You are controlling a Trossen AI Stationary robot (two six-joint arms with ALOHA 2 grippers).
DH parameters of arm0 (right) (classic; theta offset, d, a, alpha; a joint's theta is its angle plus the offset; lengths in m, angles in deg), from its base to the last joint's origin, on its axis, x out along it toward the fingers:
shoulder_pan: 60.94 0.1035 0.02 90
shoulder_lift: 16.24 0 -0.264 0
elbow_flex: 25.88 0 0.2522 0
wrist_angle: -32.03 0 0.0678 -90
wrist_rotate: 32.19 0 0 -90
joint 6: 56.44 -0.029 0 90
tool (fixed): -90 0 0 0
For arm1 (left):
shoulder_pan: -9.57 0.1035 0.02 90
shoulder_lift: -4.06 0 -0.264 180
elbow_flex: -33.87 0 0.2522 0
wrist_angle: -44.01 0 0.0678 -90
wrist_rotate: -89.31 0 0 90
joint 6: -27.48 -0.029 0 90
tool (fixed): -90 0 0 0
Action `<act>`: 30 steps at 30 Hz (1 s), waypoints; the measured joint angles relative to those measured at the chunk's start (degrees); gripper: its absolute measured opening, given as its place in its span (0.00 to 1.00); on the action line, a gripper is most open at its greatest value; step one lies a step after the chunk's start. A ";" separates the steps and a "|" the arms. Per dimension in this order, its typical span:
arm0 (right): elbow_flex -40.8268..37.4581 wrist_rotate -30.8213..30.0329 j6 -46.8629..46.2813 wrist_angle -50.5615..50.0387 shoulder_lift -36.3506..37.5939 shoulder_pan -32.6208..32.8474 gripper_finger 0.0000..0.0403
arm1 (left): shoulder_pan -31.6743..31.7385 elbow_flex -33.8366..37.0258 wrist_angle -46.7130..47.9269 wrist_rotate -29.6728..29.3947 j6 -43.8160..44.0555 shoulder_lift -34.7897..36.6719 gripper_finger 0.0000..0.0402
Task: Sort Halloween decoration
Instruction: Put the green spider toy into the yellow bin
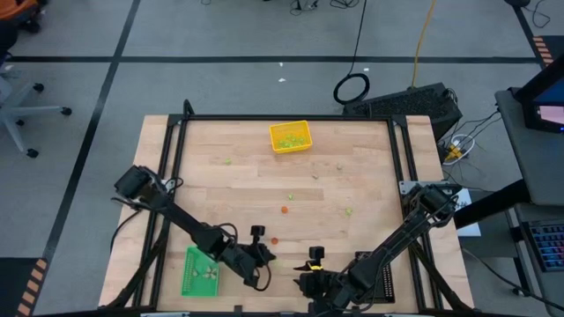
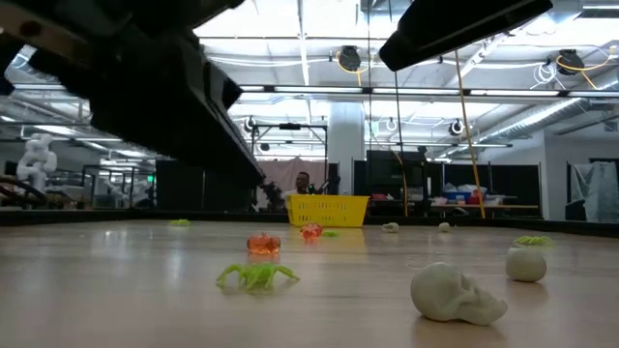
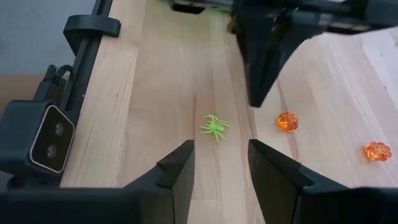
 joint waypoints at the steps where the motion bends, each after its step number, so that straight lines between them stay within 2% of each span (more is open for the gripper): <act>1: 0.00 0.00 0.00 0.00 0.00 0.00 0.33 | 0.00 0.00 0.65 -0.24 -0.67 0.63 0.00; 9: 0.00 0.09 -1.37 0.03 -0.04 0.00 0.33 | 0.00 -0.06 -1.00 7.32 -0.20 0.82 0.00; 13: 0.00 0.14 -2.77 0.34 -1.56 0.00 0.33 | -0.75 -0.07 -3.15 6.90 2.58 -1.05 0.01; 16: 0.00 0.13 -2.64 0.42 -3.05 0.00 0.33 | -1.73 -0.09 -4.37 6.59 5.05 -1.94 0.08; 24: 0.00 0.04 -1.46 0.68 -3.43 -0.15 0.33 | -2.96 -0.09 -4.43 2.69 10.93 -3.18 0.38; 27: 0.00 0.07 -1.34 1.11 -3.39 -0.15 0.33 | -2.91 -0.09 -4.26 2.58 13.00 -3.18 0.42; 30: 0.00 0.07 -1.31 1.11 -3.39 -0.15 0.33 | -2.83 -0.09 -3.91 2.41 14.45 -3.18 0.43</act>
